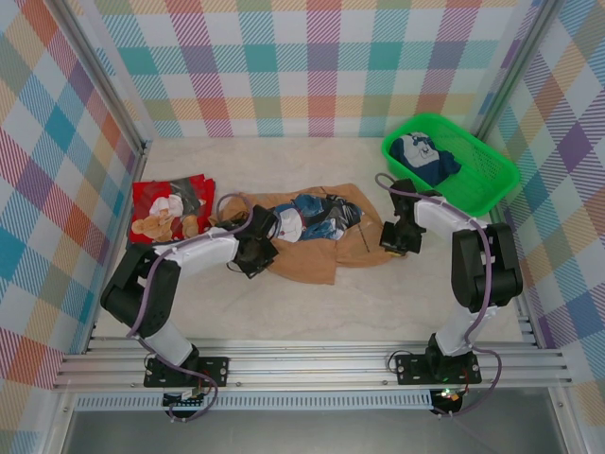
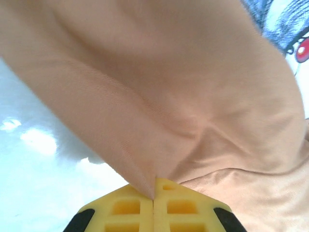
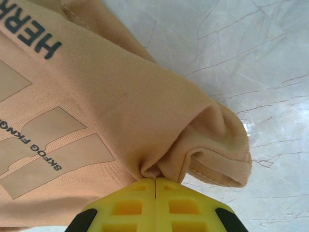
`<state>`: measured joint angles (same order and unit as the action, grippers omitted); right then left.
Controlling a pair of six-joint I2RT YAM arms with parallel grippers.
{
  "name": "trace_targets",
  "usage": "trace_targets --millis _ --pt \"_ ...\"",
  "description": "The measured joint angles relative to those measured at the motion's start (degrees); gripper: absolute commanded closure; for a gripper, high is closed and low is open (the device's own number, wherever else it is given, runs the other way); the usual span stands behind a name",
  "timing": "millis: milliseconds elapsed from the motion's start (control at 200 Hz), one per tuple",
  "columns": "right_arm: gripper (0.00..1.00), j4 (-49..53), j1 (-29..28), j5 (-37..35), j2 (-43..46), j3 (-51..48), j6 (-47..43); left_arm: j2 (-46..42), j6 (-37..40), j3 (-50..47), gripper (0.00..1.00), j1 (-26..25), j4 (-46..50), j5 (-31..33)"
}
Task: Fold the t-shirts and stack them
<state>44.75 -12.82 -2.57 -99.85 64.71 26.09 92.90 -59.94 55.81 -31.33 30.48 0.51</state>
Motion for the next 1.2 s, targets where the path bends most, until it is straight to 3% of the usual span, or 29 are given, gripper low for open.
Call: trace_targets --millis 325,485,550,600,640,705,785,855,1020,1200 --pt "1.00 3.1 0.1 -4.4 0.4 6.3 -1.3 -11.4 9.6 5.9 1.00 0.3 21.6 3.1" --pt "1.00 5.8 0.1 -5.4 2.9 5.4 -0.8 -14.2 10.4 -1.2 0.96 0.5 21.0 -0.7" --pt "1.00 6.1 0.1 -5.1 4.2 3.1 -0.3 -14.1 9.8 -6.3 0.83 0.5 18.7 -3.5" --pt "0.99 6.3 0.1 -4.6 4.8 1.0 0.1 -13.2 9.0 -9.1 0.56 0.5 17.7 -5.1" --pt "0.93 6.7 0.1 -4.0 4.7 -0.7 0.5 -12.0 9.0 -10.2 0.41 0.5 18.0 -5.4" --pt "0.75 7.3 0.1 -3.4 4.2 -2.6 0.9 -10.4 8.7 -10.2 0.35 0.5 18.7 -4.9" --pt "0.56 7.9 0.1 -3.0 4.0 -3.8 1.6 -11.7 8.8 -10.0 0.34 0.5 18.6 -3.6" --pt "0.49 8.3 0.1 -3.7 4.6 -3.8 1.6 -15.5 8.5 -9.9 0.37 0.5 18.7 -2.8" --pt "0.49 8.5 2.9 -5.0 10.4 -4.2 1.7 -24.3 6.1 -12.0 0.50 0.5 16.1 -4.6" --pt "0.51 8.6 11.9 -4.4 17.6 -8.5 4.4 -18.9 5.5 -14.4 0.47 0.5 13.5 -9.5"
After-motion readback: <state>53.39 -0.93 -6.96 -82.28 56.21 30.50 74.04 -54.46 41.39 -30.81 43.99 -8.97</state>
